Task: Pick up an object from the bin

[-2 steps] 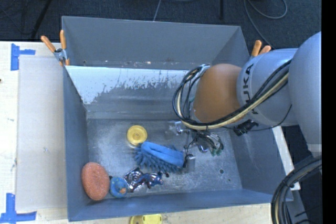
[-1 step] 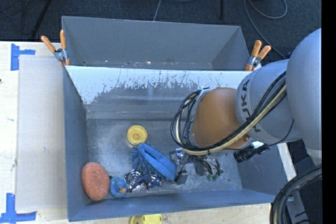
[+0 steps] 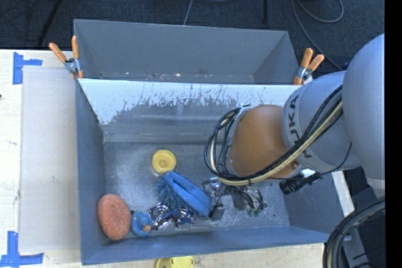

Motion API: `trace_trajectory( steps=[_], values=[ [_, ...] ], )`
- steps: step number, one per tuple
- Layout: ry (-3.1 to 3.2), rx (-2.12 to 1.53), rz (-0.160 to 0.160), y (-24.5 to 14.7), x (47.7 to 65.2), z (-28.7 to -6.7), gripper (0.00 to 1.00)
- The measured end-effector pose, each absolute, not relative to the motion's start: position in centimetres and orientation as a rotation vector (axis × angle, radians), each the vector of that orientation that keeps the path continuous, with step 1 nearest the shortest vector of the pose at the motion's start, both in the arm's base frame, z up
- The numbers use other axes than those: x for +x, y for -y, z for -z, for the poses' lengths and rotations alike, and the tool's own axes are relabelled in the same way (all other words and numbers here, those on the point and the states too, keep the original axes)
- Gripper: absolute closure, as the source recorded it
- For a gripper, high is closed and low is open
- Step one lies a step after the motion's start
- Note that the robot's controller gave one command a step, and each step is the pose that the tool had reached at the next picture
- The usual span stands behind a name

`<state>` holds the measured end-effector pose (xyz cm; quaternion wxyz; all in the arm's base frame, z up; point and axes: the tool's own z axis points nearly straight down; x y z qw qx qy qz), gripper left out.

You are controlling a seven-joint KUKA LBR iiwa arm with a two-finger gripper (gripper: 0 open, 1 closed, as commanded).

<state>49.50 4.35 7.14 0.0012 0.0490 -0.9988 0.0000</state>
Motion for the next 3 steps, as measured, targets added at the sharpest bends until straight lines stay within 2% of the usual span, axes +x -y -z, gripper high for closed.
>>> trace_trajectory(
  steps=[1,2,3],
  values=[
    [3.14,0.115,0.0,-1.0,49.8,-21.7,1.0],
    [3.14,0.118,0.0,-1.1,49.8,-21.7,1.0],
    [3.14,0.097,0.0,-1.9,49.3,-20.3,1.0]
  ],
)
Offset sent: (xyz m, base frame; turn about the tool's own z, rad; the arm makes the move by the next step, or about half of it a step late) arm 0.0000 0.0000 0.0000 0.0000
